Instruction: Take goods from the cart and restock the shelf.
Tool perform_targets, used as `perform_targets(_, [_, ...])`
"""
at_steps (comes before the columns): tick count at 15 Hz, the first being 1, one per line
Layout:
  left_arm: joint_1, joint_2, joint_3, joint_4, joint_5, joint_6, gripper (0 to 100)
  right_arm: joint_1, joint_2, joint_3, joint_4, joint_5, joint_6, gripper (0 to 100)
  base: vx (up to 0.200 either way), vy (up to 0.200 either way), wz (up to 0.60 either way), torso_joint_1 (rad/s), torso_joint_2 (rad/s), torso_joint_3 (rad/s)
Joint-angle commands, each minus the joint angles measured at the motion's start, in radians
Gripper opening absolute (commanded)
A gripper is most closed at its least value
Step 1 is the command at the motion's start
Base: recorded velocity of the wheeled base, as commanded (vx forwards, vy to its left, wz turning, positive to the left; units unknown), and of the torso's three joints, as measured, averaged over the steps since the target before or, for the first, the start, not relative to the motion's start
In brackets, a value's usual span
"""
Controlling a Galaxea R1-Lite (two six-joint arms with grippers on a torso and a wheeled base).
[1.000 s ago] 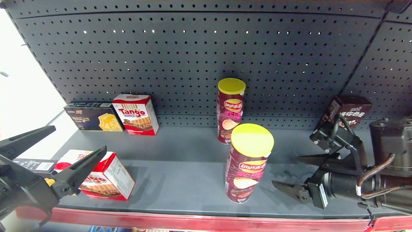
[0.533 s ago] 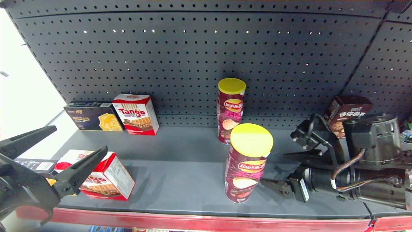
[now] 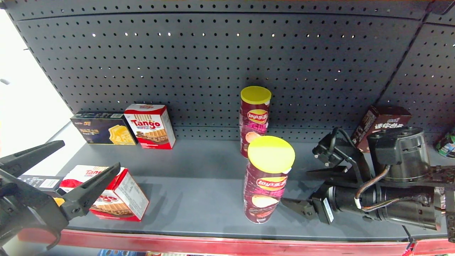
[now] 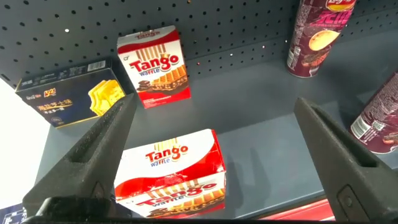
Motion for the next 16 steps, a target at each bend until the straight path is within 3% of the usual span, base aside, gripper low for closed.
perform_targets(1, [0.0,0.007,0.0,-0.001,0.0,0.0,100,0.001,0.0,-0.008,-0.001,0.001,0.0,100,0.0,0.0,0.0,0.0,0.0,0.0])
perform_targets(16, [0.0,0.007,0.011,-0.001,0.0,-0.001,100,0.018,0.027,-0.014,-0.011,0.001,0.0,100,0.0,0.0,0.0,0.0,0.0,0.0])
